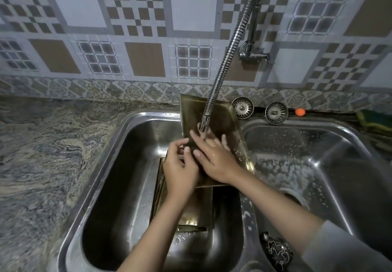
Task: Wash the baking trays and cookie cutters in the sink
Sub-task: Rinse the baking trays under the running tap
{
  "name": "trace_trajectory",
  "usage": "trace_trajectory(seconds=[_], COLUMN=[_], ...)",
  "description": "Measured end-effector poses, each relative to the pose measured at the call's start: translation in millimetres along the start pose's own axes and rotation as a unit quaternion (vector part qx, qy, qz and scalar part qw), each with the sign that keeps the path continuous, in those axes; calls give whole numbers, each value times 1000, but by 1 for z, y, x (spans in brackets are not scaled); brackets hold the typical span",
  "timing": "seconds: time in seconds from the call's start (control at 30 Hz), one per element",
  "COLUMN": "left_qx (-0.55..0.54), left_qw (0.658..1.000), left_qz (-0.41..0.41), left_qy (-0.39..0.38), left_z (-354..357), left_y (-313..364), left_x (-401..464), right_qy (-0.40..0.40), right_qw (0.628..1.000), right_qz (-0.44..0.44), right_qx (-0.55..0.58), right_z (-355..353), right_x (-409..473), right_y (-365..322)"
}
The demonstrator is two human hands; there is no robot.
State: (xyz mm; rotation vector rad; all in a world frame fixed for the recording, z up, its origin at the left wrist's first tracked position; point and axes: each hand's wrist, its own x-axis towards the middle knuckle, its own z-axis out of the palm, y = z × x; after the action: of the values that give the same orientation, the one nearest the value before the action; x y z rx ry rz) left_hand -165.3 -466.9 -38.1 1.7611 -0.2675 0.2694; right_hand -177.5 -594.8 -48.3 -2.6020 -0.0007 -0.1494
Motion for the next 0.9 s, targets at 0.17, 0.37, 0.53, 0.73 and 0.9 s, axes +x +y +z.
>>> trace_trajectory(seconds=[0.17,0.37,0.53,0.73,0.9], left_qx=[-10,-16,-21,-36,-61], left_qw=[1000,1000,996,996,993], left_qz=[-28,-24,-82,-60,-101], left_qy=[1,11,9,-60,-23], left_z=[-10,-1,-20,-13,-28], left_y=[-4,-6,-23,-15,-26], left_x=[-1,-5,9,-9,6], right_qy=[-34,-10,-74,-28,-121], right_qw=[994,999,994,987,984], right_qz=[95,52,-6,129,-96], right_qx=[-49,-1,-78,-88,-84], right_z=[-9,4,9,-2,5], right_x=[7,18,7,33,-2], right_y=[29,-7,7,-8,-13])
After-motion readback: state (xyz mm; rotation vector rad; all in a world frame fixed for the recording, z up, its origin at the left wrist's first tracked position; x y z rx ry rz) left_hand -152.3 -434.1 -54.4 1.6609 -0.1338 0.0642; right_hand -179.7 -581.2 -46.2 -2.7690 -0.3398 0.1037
